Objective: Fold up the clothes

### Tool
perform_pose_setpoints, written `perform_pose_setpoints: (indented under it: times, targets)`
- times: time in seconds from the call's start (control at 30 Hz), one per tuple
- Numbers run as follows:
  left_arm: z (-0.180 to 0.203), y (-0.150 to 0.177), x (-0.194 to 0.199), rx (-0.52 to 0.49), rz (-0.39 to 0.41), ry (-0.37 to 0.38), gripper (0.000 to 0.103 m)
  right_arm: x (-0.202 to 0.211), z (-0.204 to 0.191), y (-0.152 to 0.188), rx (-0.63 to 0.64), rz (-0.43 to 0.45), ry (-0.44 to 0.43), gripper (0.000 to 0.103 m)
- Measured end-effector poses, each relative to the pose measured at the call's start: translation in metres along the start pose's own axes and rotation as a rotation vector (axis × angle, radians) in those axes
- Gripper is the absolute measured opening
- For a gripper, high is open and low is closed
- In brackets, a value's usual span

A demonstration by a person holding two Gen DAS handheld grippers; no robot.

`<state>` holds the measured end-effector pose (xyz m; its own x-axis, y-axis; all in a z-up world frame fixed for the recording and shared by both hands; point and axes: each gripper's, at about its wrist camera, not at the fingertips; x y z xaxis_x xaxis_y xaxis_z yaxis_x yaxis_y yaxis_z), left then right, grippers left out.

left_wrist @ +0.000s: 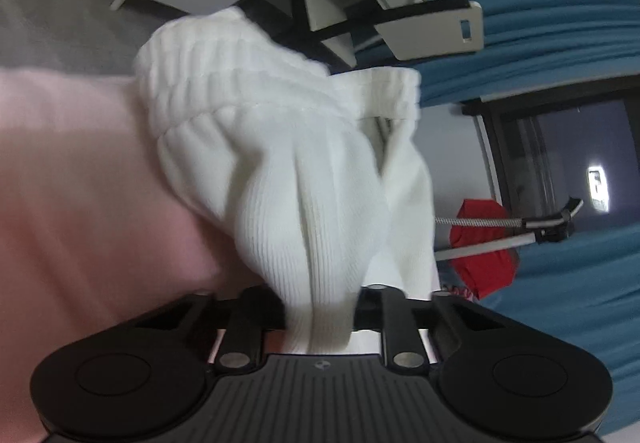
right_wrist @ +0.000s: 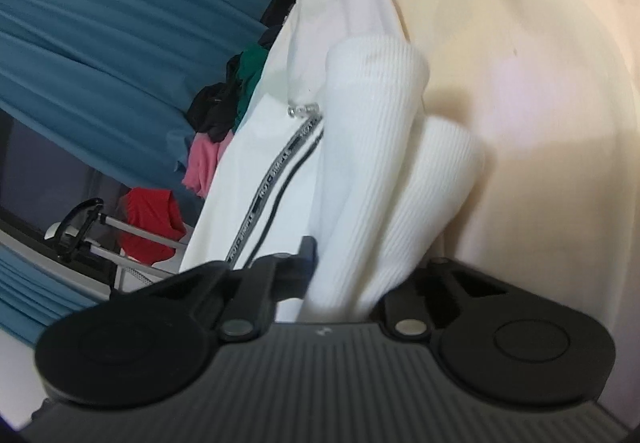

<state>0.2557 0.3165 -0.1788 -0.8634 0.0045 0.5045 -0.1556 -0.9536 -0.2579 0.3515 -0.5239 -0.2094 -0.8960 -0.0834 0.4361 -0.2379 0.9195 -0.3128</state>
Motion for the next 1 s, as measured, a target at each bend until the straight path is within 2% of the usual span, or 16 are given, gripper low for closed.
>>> perform_pose_setpoints:
  times: [0.23, 0.3, 0.47, 0.63, 0.77, 0.87, 0.93, 0.97, 1.0]
  targets:
    - [0.033, -0.009, 0.035, -0.103, -0.020, -0.015, 0.011, 0.037, -0.017, -0.011, 0.026, 0.005, -0.063, 0.011]
    - [0.045, -0.008, 0.052, -0.145, -0.022, -0.017, 0.011, 0.052, -0.015, -0.013, 0.009, 0.001, -0.065, 0.011]
    - [0.063, -0.012, 0.104, -0.178, -0.063, -0.022, 0.011, 0.089, -0.001, -0.020, -0.019, -0.024, -0.045, 0.011]
    - [0.047, -0.003, 0.165, -0.231, -0.131, -0.052, 0.011, 0.123, 0.024, -0.028, -0.056, -0.060, -0.026, 0.011]
    - [0.015, 0.010, 0.181, -0.273, -0.190, -0.109, 0.013, 0.134, 0.046, -0.029, -0.076, -0.081, -0.003, 0.011]
    - [-0.002, 0.019, 0.183, -0.301, -0.197, -0.124, 0.016, 0.133, 0.059, -0.027, -0.078, -0.100, 0.026, 0.011]
    - [-0.005, 0.021, 0.188, -0.322, -0.197, -0.130, 0.022, 0.132, 0.063, -0.026, -0.064, -0.100, 0.030, 0.011]
    - [-0.003, 0.023, 0.192, -0.348, -0.201, -0.139, 0.026, 0.131, 0.063, -0.025, -0.062, -0.100, 0.029, 0.011]
    - [0.001, 0.026, 0.194, -0.400, -0.214, -0.155, 0.037, 0.130, 0.064, -0.025, -0.061, -0.101, 0.028, 0.011]
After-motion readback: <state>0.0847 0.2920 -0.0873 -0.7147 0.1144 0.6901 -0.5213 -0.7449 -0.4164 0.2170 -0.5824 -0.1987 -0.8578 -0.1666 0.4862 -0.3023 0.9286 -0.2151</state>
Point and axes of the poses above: each gripper's, at about its wrist camera, not at the fingertips, and x roughly against the way its jaws point, z to its right, y to its underside, and after that the axes turned 3 degrees about -x, right-handed
